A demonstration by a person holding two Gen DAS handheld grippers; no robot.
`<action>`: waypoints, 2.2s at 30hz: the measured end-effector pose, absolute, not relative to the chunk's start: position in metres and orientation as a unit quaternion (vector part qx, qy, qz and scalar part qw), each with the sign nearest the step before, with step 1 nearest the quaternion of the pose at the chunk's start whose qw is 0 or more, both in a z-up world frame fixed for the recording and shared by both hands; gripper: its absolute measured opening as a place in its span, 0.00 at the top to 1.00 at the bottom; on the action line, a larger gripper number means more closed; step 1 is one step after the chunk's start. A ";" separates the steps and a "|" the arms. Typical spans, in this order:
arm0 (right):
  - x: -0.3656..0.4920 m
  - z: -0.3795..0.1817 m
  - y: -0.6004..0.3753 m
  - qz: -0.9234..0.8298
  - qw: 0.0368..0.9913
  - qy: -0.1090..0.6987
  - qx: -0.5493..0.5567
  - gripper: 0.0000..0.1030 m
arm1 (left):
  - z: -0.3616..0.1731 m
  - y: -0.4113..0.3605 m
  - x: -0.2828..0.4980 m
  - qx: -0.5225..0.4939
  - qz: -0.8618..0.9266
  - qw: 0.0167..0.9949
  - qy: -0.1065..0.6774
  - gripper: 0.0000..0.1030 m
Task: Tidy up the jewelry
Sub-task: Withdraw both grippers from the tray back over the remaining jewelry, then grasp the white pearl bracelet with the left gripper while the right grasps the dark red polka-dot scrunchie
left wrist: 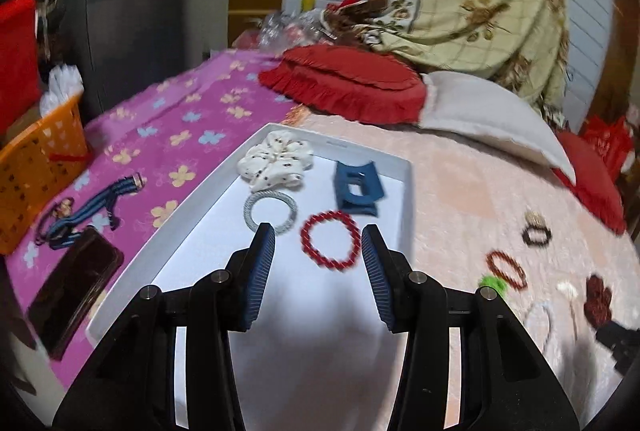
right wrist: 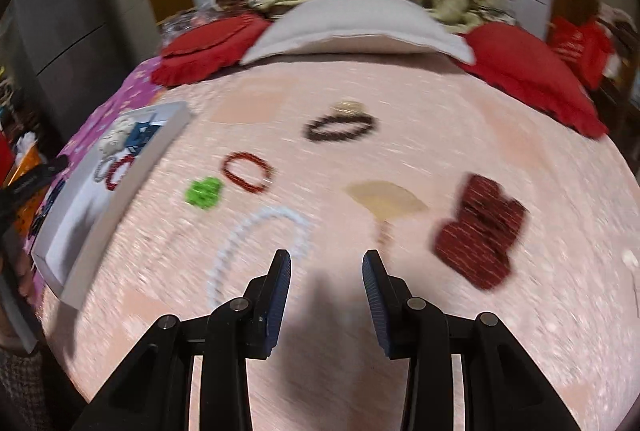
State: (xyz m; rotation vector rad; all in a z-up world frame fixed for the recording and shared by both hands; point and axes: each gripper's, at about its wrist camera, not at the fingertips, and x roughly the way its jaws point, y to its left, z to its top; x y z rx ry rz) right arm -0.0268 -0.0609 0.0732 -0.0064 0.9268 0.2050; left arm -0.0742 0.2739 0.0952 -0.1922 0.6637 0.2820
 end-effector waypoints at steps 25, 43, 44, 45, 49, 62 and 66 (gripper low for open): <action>-0.084 0.072 -0.197 0.059 0.900 0.410 0.137 0.60 | 0.088 0.103 -0.096 -0.005 0.019 0.907 0.420 0.47; -0.044 0.041 -0.217 0.062 0.879 0.444 0.161 0.59 | 0.030 0.083 -0.027 -0.036 -0.040 0.878 0.476 0.48; -0.040 0.040 -0.218 0.062 0.878 0.446 0.165 0.58 | 0.030 0.083 -0.024 -0.038 -0.043 0.877 0.477 0.48; -0.036 0.040 -0.219 0.061 0.877 0.447 0.167 0.58 | 0.029 0.083 -0.022 -0.041 -0.045 0.876 0.478 0.48; -0.018 0.041 -0.219 0.064 0.874 0.449 0.172 0.56 | 0.022 0.081 -0.015 -0.043 -0.051 0.873 0.483 0.48; 0.039 0.037 -0.196 0.057 0.877 0.452 0.152 0.40 | 0.013 0.060 -0.011 0.027 -0.063 0.882 0.466 0.62; 0.049 0.028 -0.193 0.054 0.871 0.463 0.156 0.40 | 0.015 0.052 -0.011 0.036 -0.076 0.877 0.473 0.92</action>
